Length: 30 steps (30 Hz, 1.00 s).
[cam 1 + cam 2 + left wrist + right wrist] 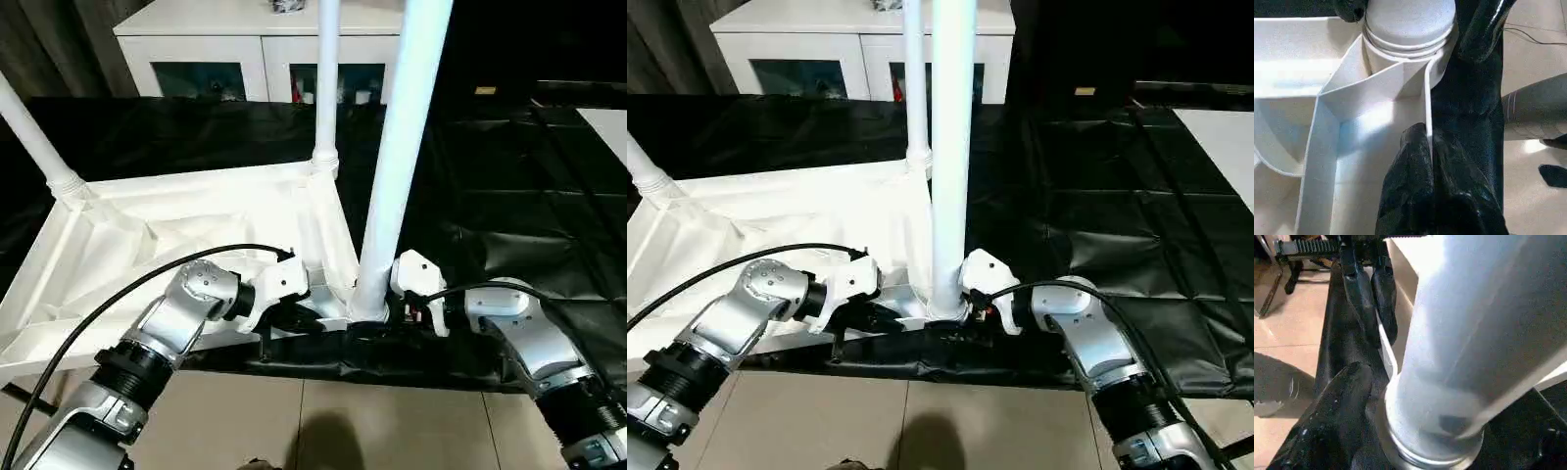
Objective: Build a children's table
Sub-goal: Rotate leg to tighten
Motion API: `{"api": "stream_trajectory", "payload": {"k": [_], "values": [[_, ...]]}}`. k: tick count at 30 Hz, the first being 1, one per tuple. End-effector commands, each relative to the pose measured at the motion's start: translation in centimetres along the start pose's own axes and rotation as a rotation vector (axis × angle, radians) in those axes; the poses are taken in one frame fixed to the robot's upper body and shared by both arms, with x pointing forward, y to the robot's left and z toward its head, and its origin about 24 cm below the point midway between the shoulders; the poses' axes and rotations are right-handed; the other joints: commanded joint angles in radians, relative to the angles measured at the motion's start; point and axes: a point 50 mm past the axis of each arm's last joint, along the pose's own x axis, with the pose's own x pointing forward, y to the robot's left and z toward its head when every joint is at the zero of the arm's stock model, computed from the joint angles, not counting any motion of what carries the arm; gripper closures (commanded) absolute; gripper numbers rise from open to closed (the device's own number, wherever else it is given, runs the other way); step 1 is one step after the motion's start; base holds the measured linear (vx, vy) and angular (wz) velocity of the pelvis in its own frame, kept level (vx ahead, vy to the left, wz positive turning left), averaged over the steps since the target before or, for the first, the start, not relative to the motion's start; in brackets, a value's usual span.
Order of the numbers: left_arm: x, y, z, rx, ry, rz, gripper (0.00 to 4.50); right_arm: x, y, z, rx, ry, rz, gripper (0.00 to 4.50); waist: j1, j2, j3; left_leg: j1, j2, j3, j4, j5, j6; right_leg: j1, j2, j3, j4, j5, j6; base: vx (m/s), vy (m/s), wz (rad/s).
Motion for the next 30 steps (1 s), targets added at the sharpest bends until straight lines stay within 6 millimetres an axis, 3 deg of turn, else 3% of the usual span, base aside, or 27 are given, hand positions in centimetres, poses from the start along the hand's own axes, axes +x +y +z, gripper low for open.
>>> {"api": "stream_trajectory", "payload": {"k": [1,4,5,7,11,20,21,24,26,30], "values": [[0.0,-0.2,0.7,0.043,-0.003,-0.027,4.5,-0.2,-0.2,-0.2,-0.02,0.032,0.006,0.96,-0.004,-0.012,-0.062,0.027,0.083,-0.045,-0.072,-0.178,0.062,0.03,-0.097,0.049,-0.07,-0.139,-0.238,0.0,0.0,0.0],[0.0,-0.2,0.7,0.043,-0.003,-0.024,4.5,-0.2,-0.3,-0.2,-0.014,0.032,0.003,0.96,-0.004,-0.013,-0.062,0.026,0.081,-0.045,-0.071,-0.173,0.067,0.032,-0.096,0.048,-0.07,-0.136,-0.24,0.0,0.0,0.0],[0.0,-0.2,0.7,0.043,-0.003,-0.023,4.5,-0.2,-0.3,-0.3,-0.012,0.032,0.002,1.2,-0.004,-0.013,-0.062,0.026,0.082,-0.045,-0.071,-0.173,0.069,0.032,-0.096,0.048,-0.069,-0.137,-0.239,0.0,0.0,0.0],[0.0,-0.2,0.7,0.042,-0.002,-0.021,4.5,-0.2,-0.3,-0.3,-0.007,0.036,0.003,1.2,-0.004,-0.013,-0.063,0.027,0.082,-0.044,-0.07,-0.17,0.071,0.031,-0.096,0.048,-0.07,-0.132,-0.241,0.0,0.0,0.0],[-0.1,-0.1,0.7,0.04,-0.001,-0.018,4.5,-0.1,-0.3,-0.5,-0.001,0.041,0.007,1.62,-0.004,-0.013,-0.064,0.025,0.082,-0.045,-0.069,-0.16,0.075,0.033,-0.095,0.047,-0.067,-0.12,-0.243,0.0,0.0,0.0],[0.0,0.1,0.7,0.017,-0.013,0.001,4.5,0.4,-0.1,-0.5,0.048,0.009,0.004,1.78,-0.004,-0.013,-0.064,0.026,0.082,-0.045,-0.069,-0.159,0.077,0.033,-0.095,0.046,-0.066,-0.125,-0.245,0.0,0.0,0.0],[0.3,0.6,0.8,-0.009,-0.021,0.048,4.5,0.9,-0.3,-0.9,0.097,0.019,-0.055,1.78,-0.007,-0.012,-0.063,0.025,0.081,-0.044,-0.069,-0.16,0.077,0.03,-0.094,0.047,-0.066,-0.126,-0.249,0.0,0.0,0.0],[0.8,1.5,1.0,-0.033,-0.027,0.137,4.5,1.5,-0.4,-1.4,0.14,0.034,-0.134,1.78,-0.01,-0.015,-0.058,0.031,0.078,-0.045,-0.073,-0.212,0.047,0.03,-0.096,0.047,-0.079,-0.222,-0.234,0.0,0.0,0.0],[1.3,2.5,1.4,-0.056,-0.032,0.229,4.5,2.2,-0.5,-1.6,0.183,0.037,-0.21,1.78,-0.011,-0.012,-0.055,0.036,0.078,-0.046,-0.076,-0.238,0.026,0.024,-0.095,0.049,-0.086,-0.277,-0.216,0.0,0.0,0.0],[2.3,3.6,2.2,-0.108,-0.048,0.35,4.5,3.2,-0.7,-1.7,0.244,0.03,-0.343,1.81,-0.015,-0.014,-0.057,0.035,0.077,-0.05,-0.08,-0.254,0.004,0.027,-0.097,0.05,-0.087,-0.284,-0.201,0.0,0.0,0.0]]}}
